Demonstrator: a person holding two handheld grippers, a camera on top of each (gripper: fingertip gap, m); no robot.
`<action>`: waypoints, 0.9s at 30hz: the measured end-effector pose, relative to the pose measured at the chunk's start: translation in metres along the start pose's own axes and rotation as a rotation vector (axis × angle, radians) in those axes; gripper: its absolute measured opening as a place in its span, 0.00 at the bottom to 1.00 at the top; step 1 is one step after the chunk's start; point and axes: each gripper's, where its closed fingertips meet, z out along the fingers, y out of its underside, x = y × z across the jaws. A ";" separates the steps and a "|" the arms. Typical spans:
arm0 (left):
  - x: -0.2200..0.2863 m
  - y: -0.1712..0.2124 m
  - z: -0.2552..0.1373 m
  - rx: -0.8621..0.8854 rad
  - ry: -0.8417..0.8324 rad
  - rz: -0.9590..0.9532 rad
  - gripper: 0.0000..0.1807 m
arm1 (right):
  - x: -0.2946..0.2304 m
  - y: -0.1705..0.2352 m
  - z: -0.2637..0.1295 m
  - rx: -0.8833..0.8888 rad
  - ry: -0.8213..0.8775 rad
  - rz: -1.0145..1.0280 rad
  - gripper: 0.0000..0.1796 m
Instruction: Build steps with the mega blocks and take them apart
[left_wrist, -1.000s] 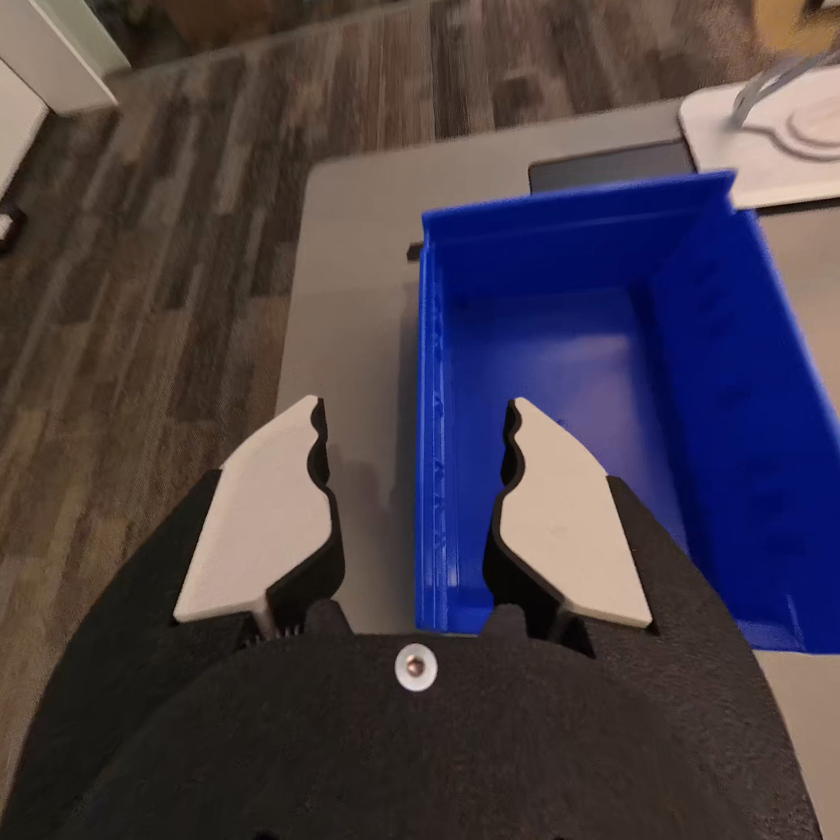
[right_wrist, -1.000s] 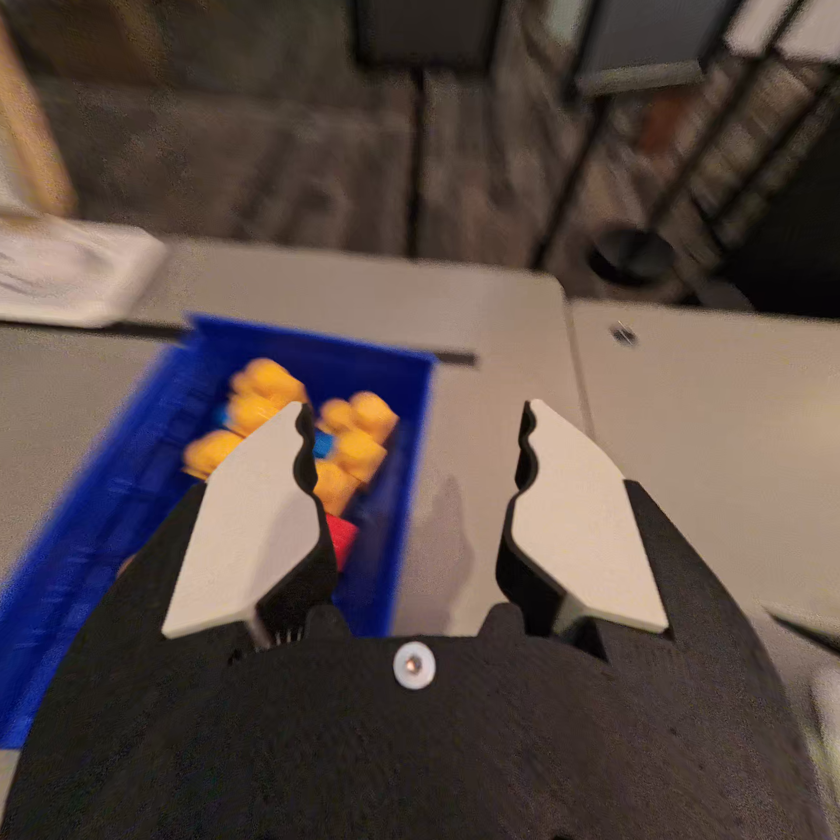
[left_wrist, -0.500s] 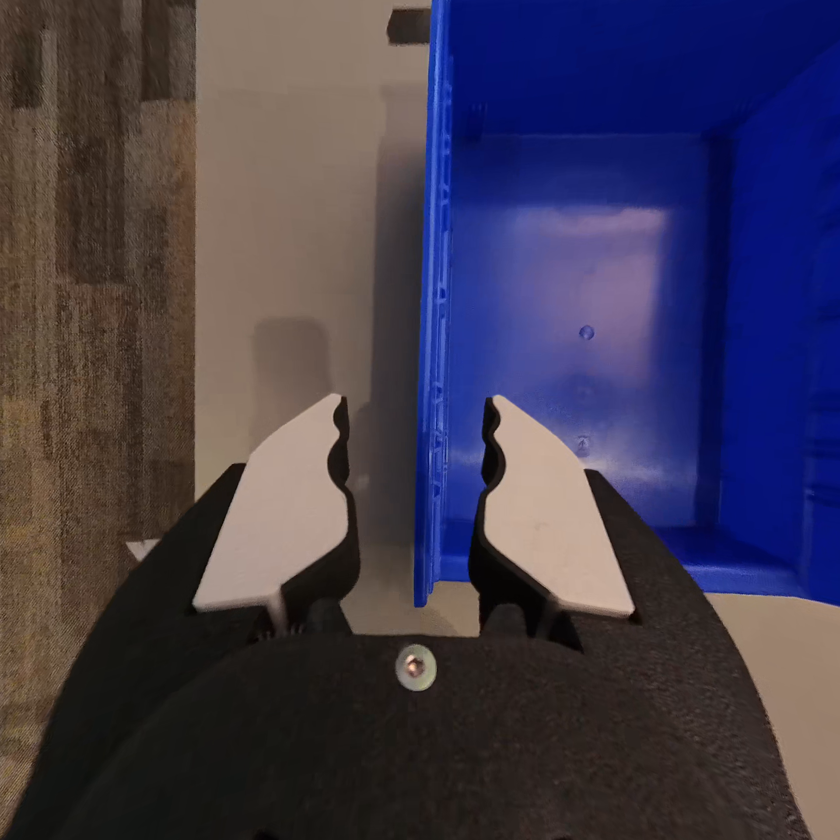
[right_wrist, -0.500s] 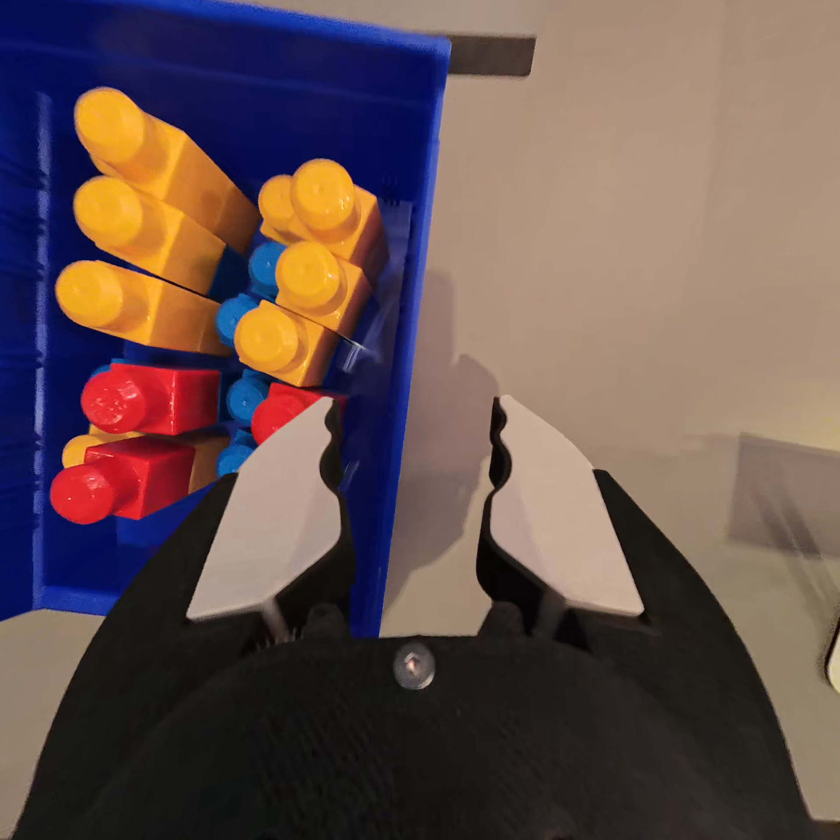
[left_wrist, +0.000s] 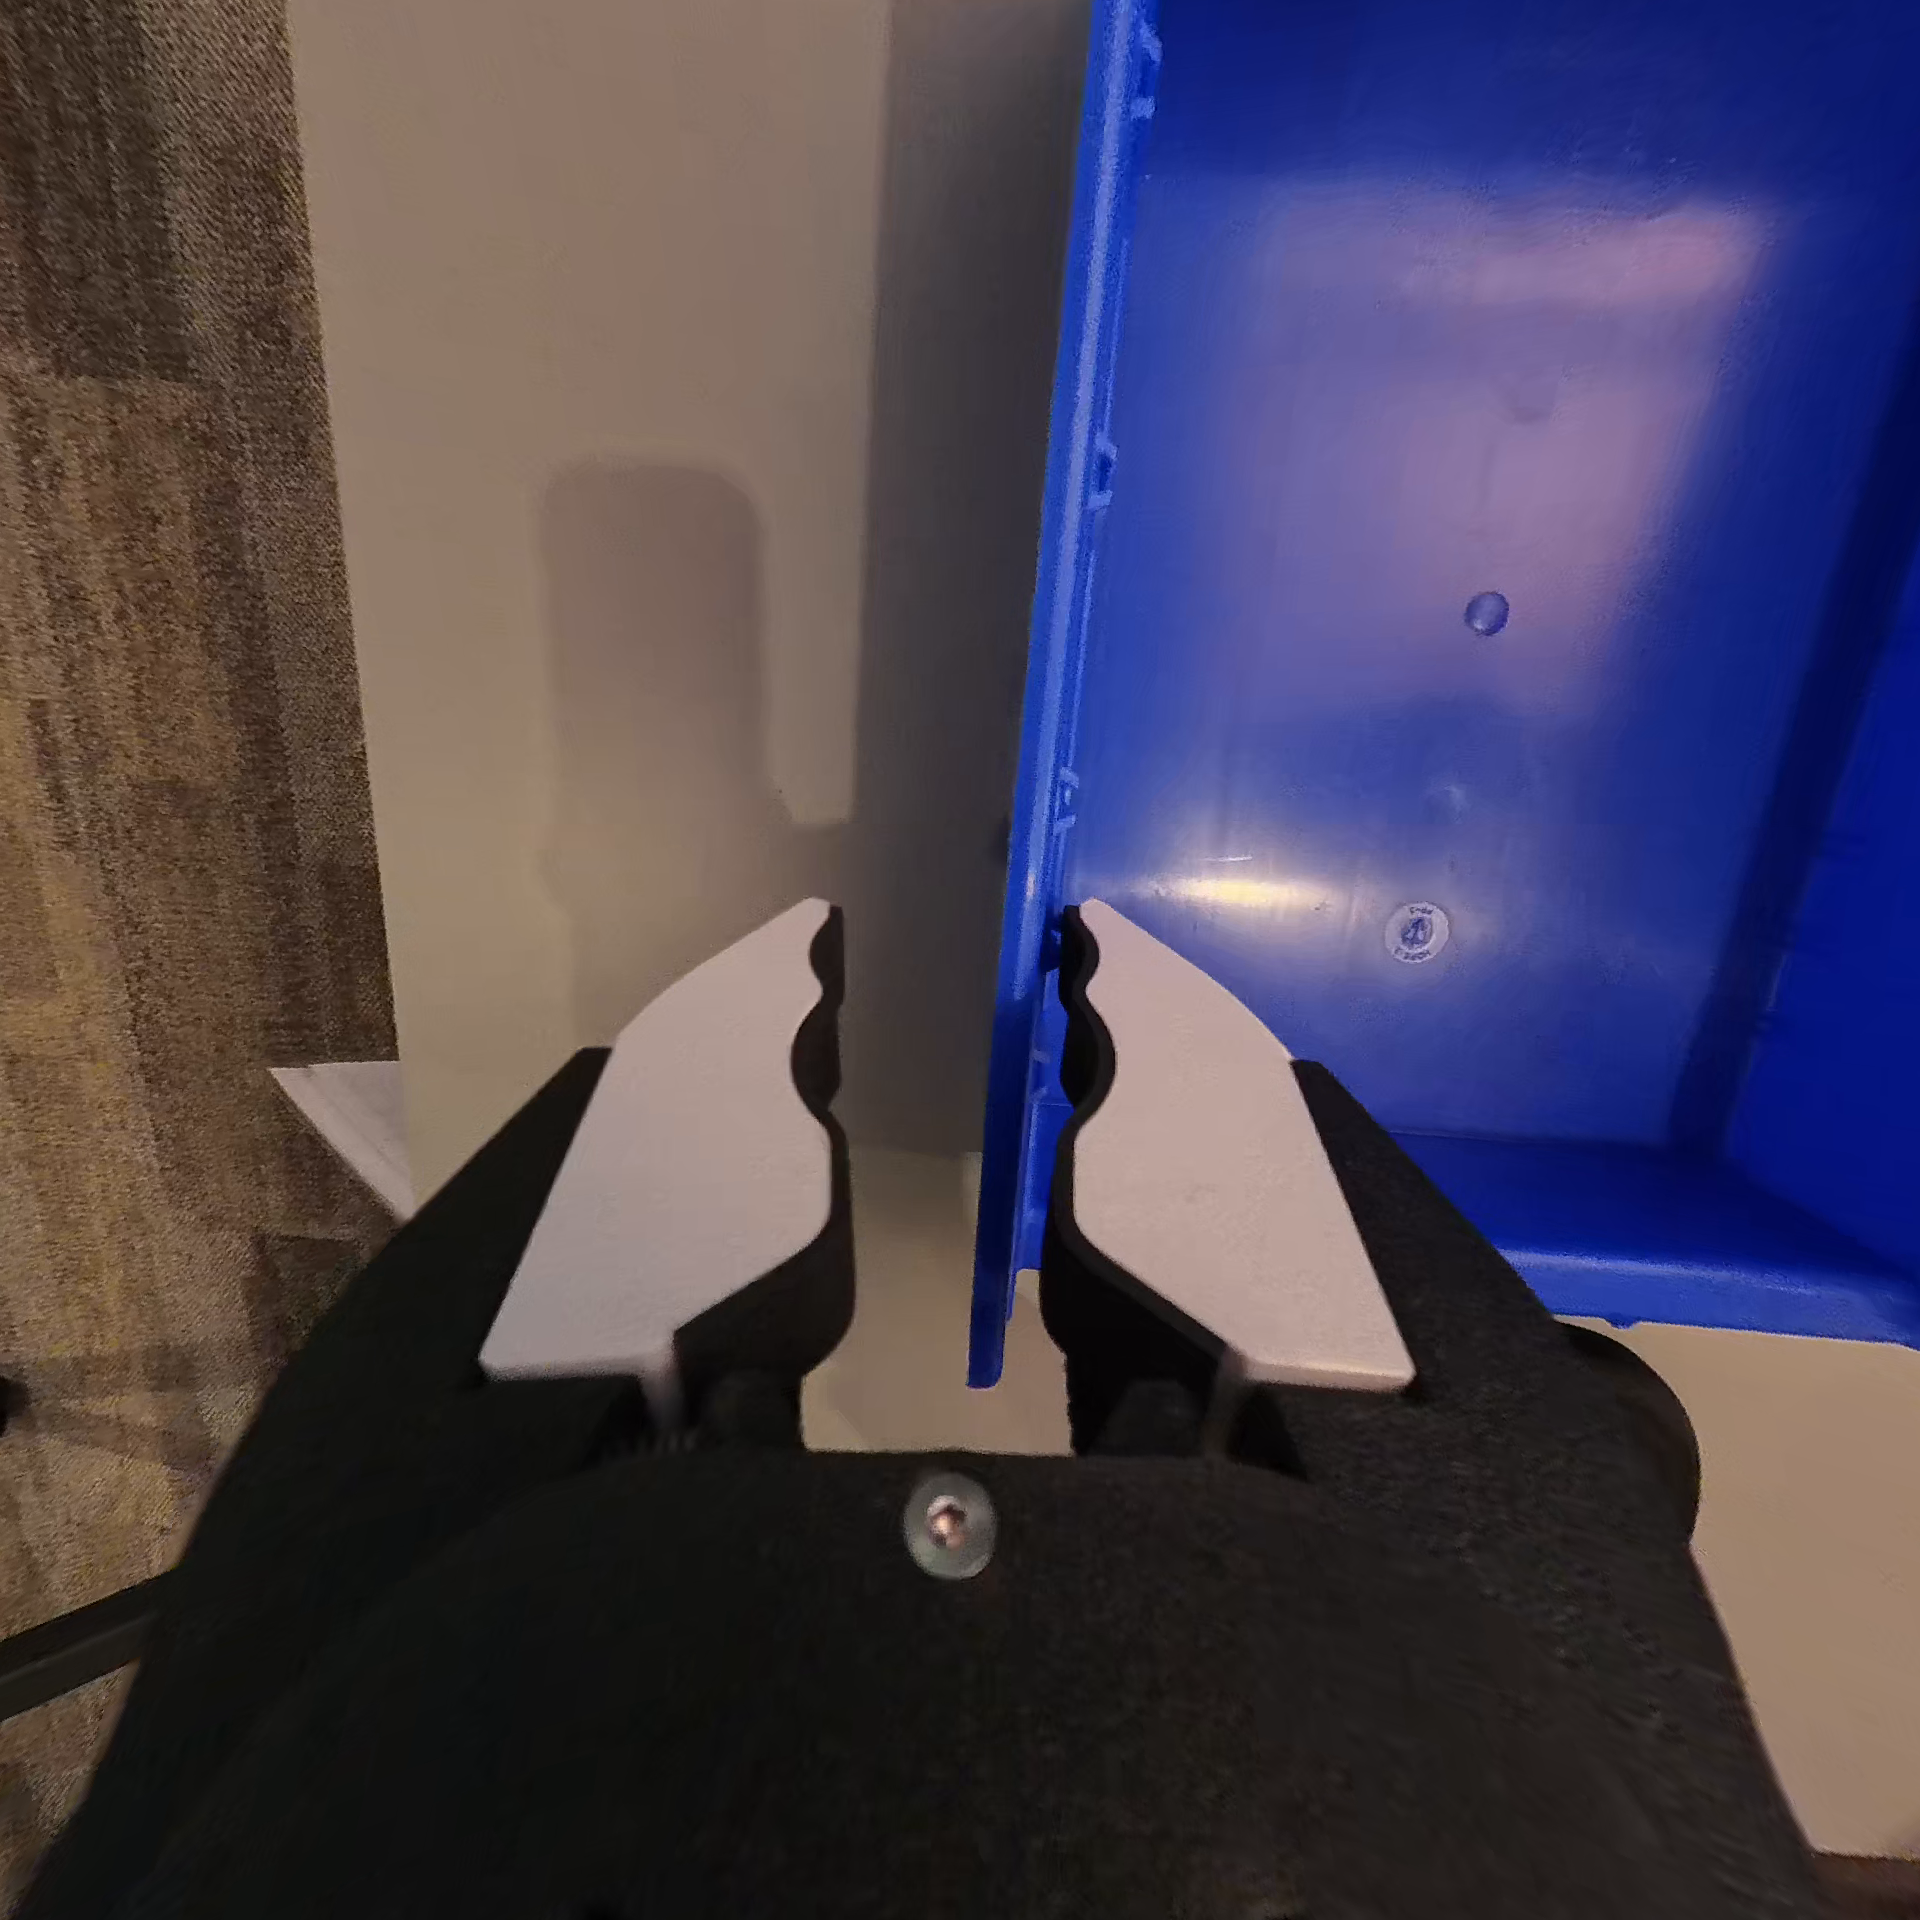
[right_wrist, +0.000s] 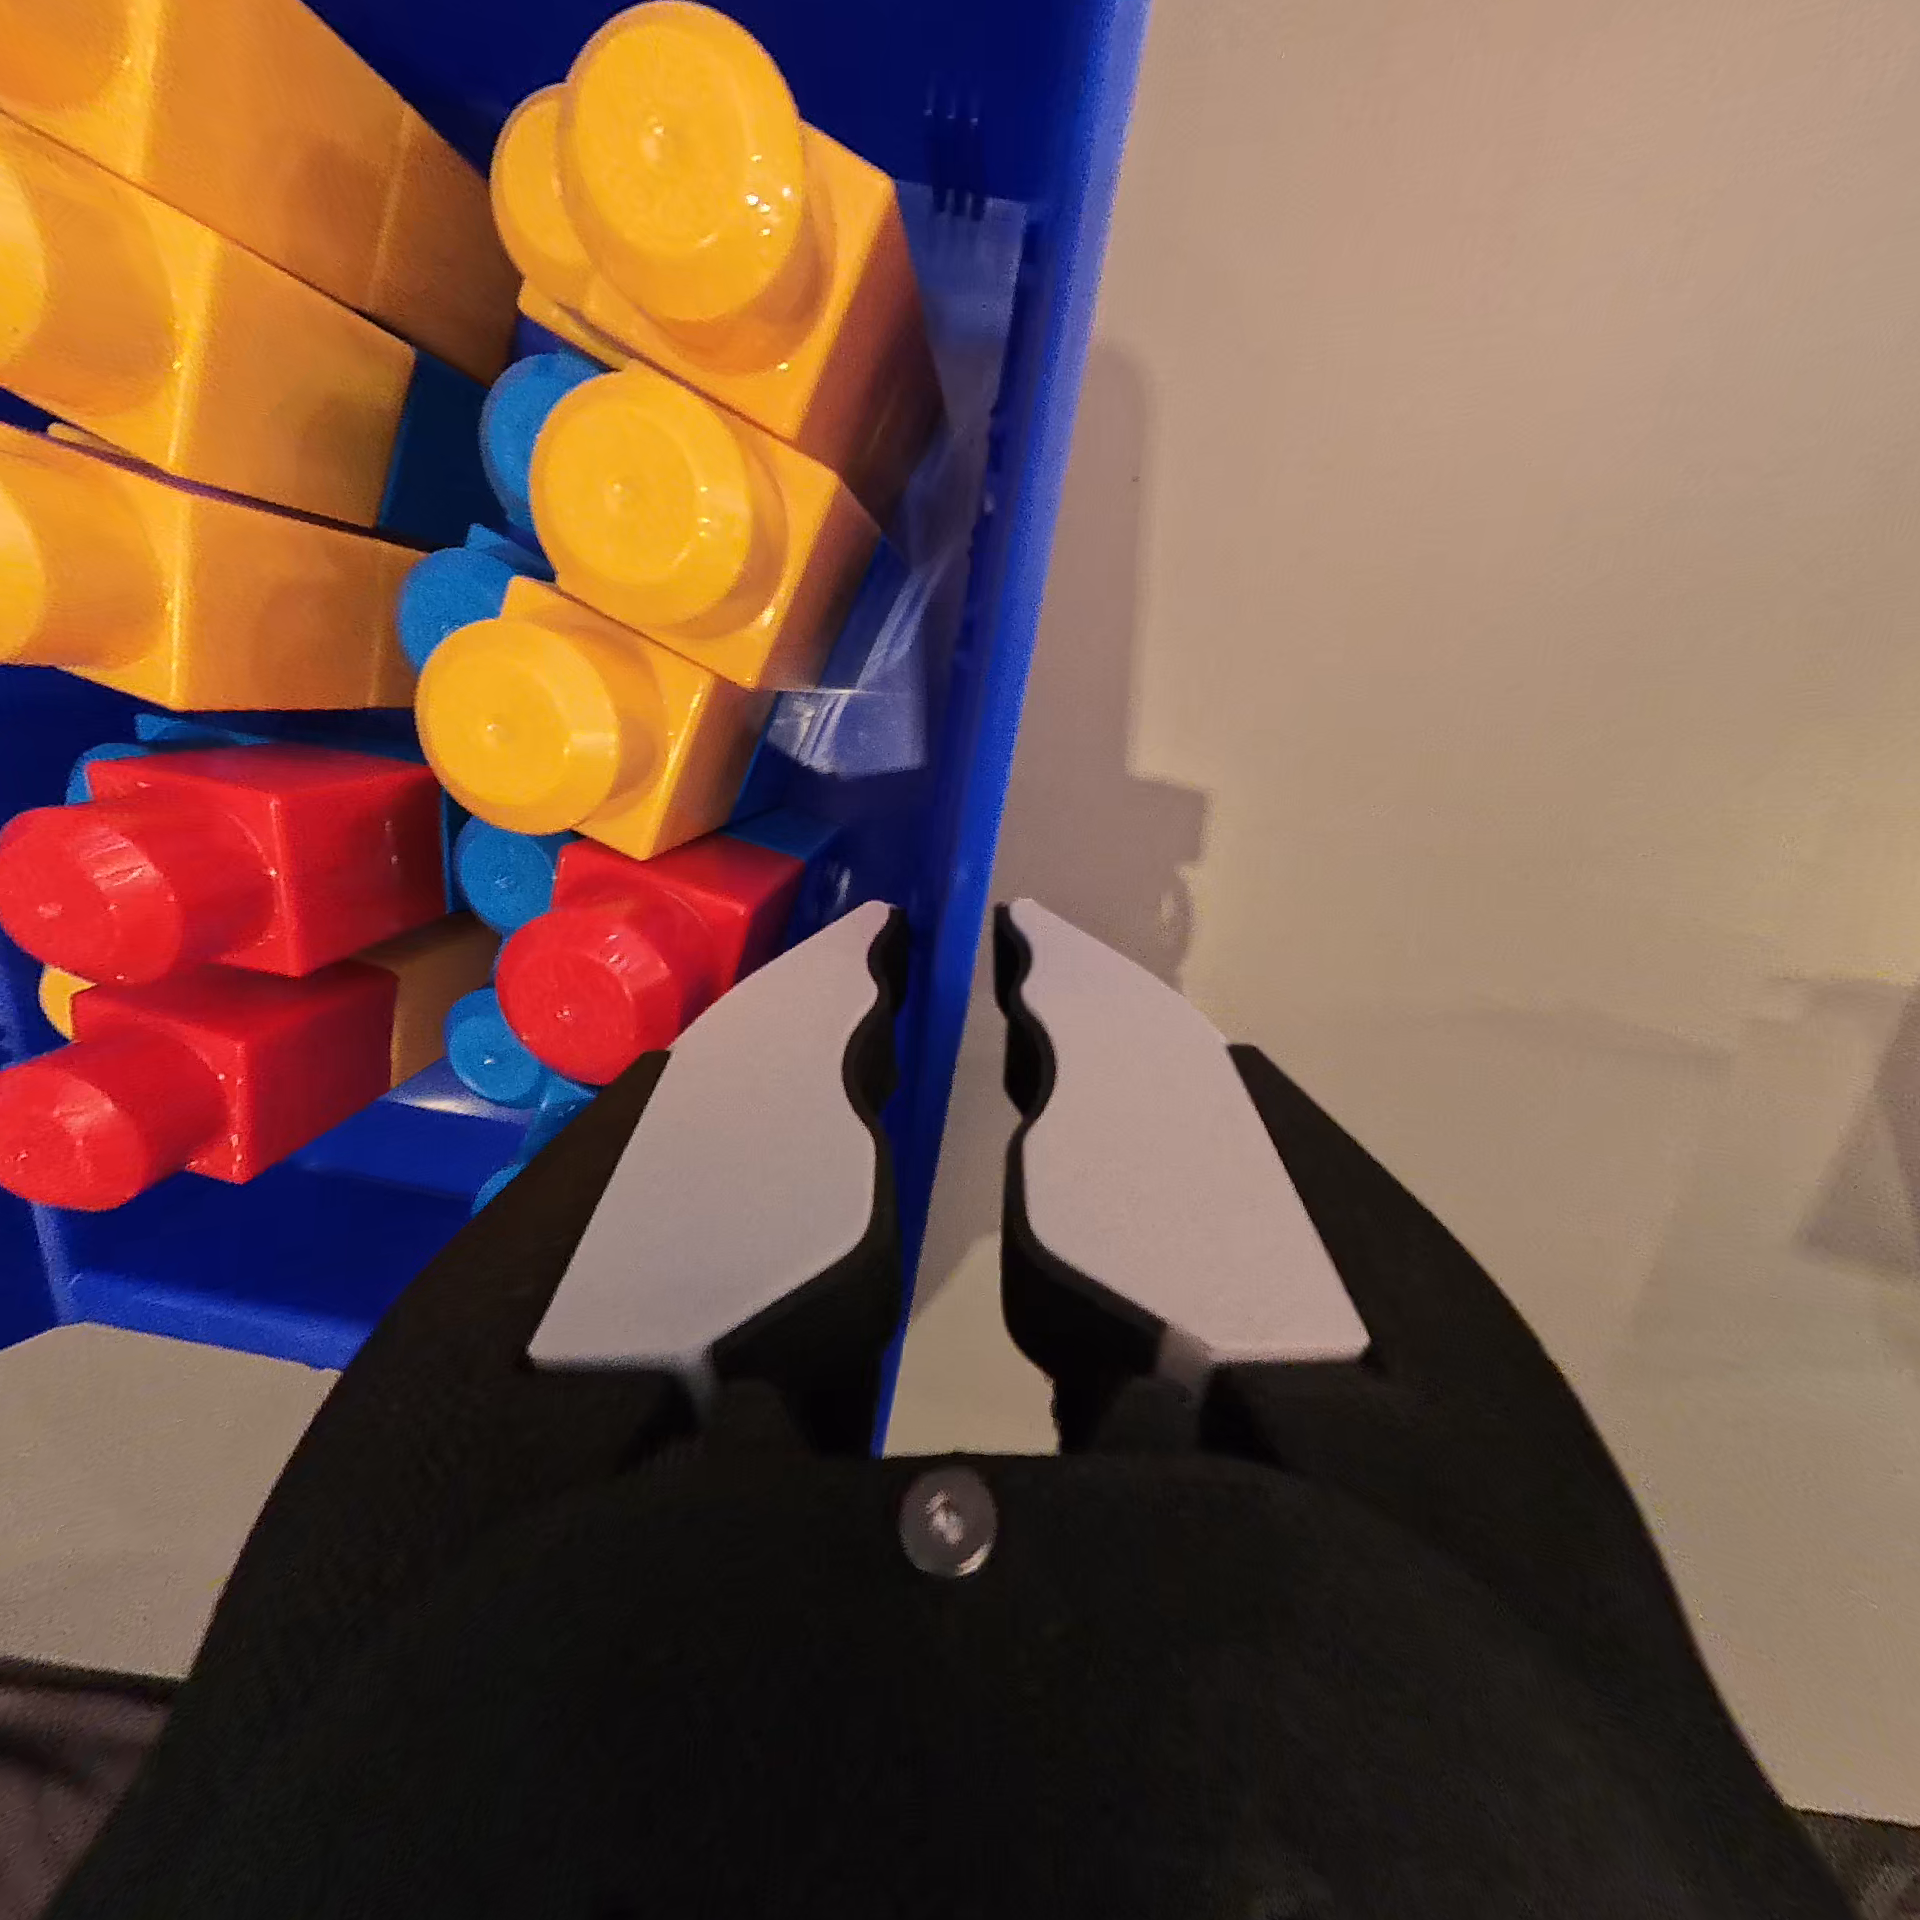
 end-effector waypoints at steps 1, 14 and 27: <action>0.001 0.000 0.000 0.000 0.009 0.001 0.20 | -0.002 0.000 0.000 -0.004 -0.011 -0.001 0.07; 0.018 0.005 0.007 -0.056 0.096 -0.002 0.04 | -0.004 0.000 0.001 -0.019 -0.020 0.017 0.05; 0.024 0.005 0.007 -0.067 0.115 0.027 0.04 | -0.004 0.000 0.001 -0.024 -0.009 0.006 0.05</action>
